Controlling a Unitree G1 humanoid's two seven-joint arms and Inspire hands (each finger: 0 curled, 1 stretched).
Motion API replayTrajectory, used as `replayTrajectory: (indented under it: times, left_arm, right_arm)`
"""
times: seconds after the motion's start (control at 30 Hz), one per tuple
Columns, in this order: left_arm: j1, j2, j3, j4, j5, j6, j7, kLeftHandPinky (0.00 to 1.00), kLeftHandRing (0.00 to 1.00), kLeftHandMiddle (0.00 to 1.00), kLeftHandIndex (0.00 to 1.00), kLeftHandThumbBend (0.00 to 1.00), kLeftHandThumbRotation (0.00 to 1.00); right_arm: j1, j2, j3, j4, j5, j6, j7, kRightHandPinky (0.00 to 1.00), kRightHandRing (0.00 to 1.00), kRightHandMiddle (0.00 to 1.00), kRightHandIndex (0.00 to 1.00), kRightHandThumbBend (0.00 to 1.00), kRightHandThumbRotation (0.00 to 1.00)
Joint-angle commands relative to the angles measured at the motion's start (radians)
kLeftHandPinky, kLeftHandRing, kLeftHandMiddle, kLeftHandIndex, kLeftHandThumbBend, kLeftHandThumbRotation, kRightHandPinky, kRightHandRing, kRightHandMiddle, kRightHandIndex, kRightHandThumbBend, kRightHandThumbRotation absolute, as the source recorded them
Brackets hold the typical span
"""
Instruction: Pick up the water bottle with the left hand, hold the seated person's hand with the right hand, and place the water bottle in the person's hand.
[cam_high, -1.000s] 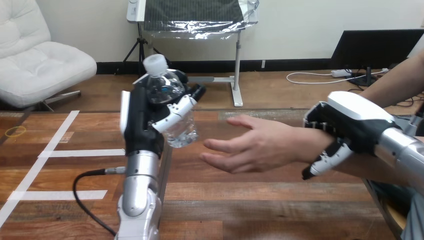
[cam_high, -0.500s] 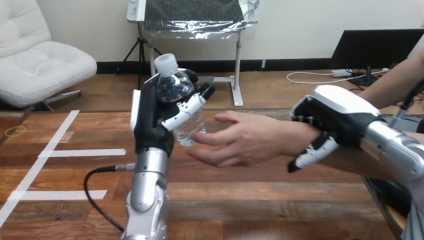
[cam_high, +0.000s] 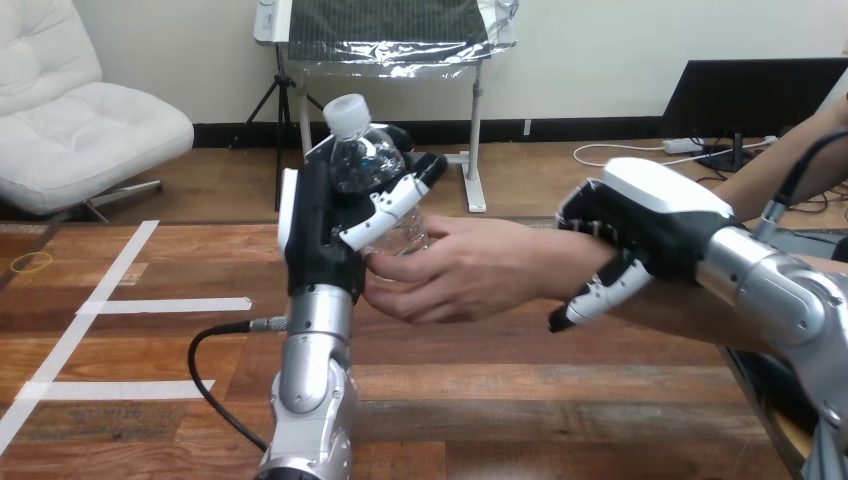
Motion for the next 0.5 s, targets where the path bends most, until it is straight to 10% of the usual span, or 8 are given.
replayTrajectory:
  times: [0.0,0.47]
  left_arm:
    - [-0.105,-0.032,0.001,0.002,-0.025,-0.02,-0.03,0.3,0.35,0.4,0.43,0.65,0.0]
    - [-0.117,-0.085,-0.016,0.019,-0.041,-0.013,-0.044,0.31,0.36,0.41,0.44,0.65,0.0]
  right_arm:
    - [-0.089,0.025,-0.009,-0.016,0.006,0.024,-0.004,0.25,0.3,0.36,0.36,0.89,0.12]
    - [-0.106,0.044,-0.005,-0.02,-0.003,0.043,0.003,0.24,0.29,0.34,0.36,0.89,0.11]
